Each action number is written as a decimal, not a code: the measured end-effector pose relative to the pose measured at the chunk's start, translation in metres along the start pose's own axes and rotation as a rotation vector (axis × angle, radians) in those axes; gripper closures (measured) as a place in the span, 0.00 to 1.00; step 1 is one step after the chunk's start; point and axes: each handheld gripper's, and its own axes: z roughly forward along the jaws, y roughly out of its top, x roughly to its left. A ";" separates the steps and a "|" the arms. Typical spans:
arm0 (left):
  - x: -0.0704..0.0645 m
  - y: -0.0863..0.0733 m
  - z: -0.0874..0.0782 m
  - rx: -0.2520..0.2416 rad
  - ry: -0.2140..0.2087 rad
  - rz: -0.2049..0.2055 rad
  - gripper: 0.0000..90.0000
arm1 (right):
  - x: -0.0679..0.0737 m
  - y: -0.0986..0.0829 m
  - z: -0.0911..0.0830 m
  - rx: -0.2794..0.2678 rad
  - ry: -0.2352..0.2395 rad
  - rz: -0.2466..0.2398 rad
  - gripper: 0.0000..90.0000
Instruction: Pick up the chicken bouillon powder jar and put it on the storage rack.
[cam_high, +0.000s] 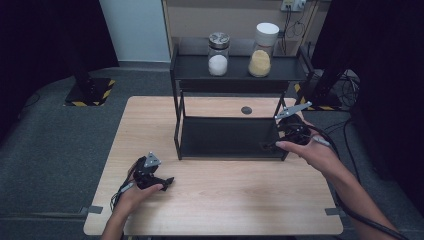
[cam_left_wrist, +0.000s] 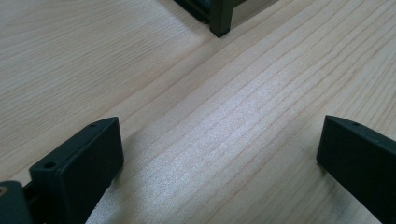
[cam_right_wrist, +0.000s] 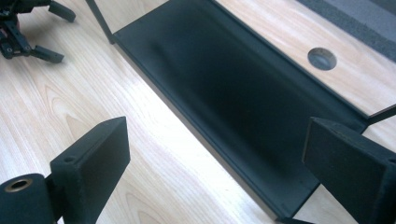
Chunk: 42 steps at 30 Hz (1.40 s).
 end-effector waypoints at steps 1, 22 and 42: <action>0.000 0.000 0.000 0.000 0.000 0.000 0.00 | 0.000 -0.001 0.001 0.001 0.003 0.002 0.09; -0.001 -0.001 -0.001 -0.001 0.000 -0.001 0.00 | 0.012 -0.043 0.036 0.018 0.045 0.030 0.08; -0.001 -0.001 -0.001 0.001 -0.001 0.000 0.00 | 0.014 -0.097 0.065 -0.019 0.083 0.066 0.08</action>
